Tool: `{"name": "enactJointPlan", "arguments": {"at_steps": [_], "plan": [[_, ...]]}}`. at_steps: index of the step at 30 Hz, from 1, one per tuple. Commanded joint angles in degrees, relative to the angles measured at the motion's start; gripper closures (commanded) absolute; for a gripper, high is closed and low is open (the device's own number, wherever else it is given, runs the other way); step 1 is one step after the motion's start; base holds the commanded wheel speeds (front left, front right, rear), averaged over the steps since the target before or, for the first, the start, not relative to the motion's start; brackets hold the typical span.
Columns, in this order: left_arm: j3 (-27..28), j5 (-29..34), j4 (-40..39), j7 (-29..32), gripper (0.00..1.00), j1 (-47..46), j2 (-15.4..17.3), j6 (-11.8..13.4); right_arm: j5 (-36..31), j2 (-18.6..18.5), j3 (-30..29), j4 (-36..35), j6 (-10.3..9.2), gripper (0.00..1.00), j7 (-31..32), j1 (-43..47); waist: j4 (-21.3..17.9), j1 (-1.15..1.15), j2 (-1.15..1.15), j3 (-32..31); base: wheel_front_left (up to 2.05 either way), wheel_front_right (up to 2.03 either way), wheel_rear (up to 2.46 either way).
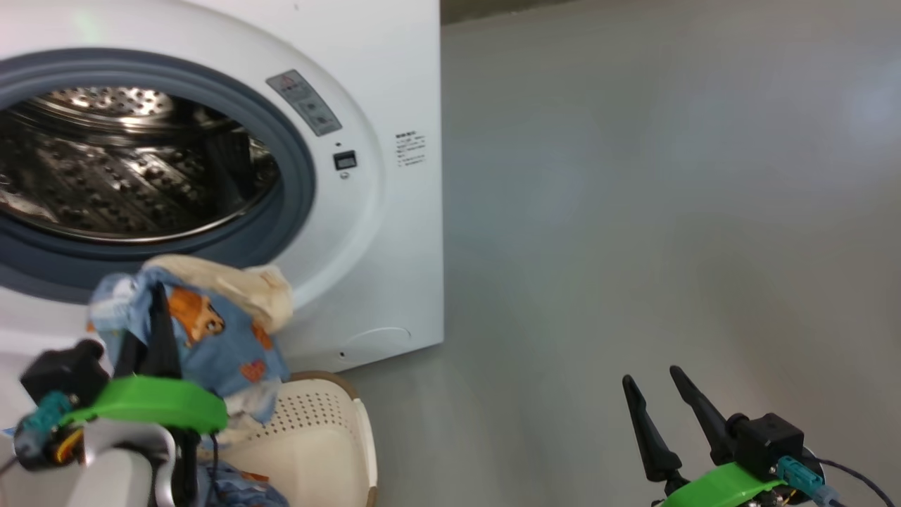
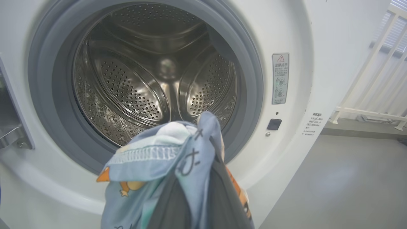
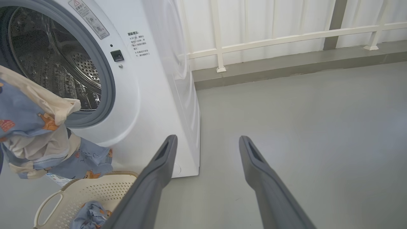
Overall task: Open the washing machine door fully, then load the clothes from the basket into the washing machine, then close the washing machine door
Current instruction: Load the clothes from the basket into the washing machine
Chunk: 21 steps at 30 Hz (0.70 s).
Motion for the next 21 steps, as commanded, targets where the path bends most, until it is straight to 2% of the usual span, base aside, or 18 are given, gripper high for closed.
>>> {"name": "enactJointPlan", "arguments": {"at_steps": [1, 8, 21], "plan": [[2.6, -0.1, -0.2, -0.5, 1.00, -4.4, 1.8, -0.1, -0.4, 0.3, 1.5, -1.6, 0.09, 0.00, -0.3, -2.7, -2.6, 0.00, 0.00, 2.7, 0.00, 0.00, 0.00], [5.2, 0.0, 8.1, -0.7, 1.00, -14.3, 5.3, -0.7, 0.0, 0.5, 2.5, -2.6, 0.09, 0.00, -0.3, -4.1, -6.6, 0.00, 0.00, 8.3, 0.00, 0.00, 0.00], [9.0, 0.4, 20.9, -0.8, 1.00, -31.7, 12.4, -1.9, 3.5, 0.5, 6.2, -5.2, 0.09, 0.00, -0.3, -6.8, -11.0, 0.00, 0.00, 20.5, 0.00, 0.00, 0.00]]}}
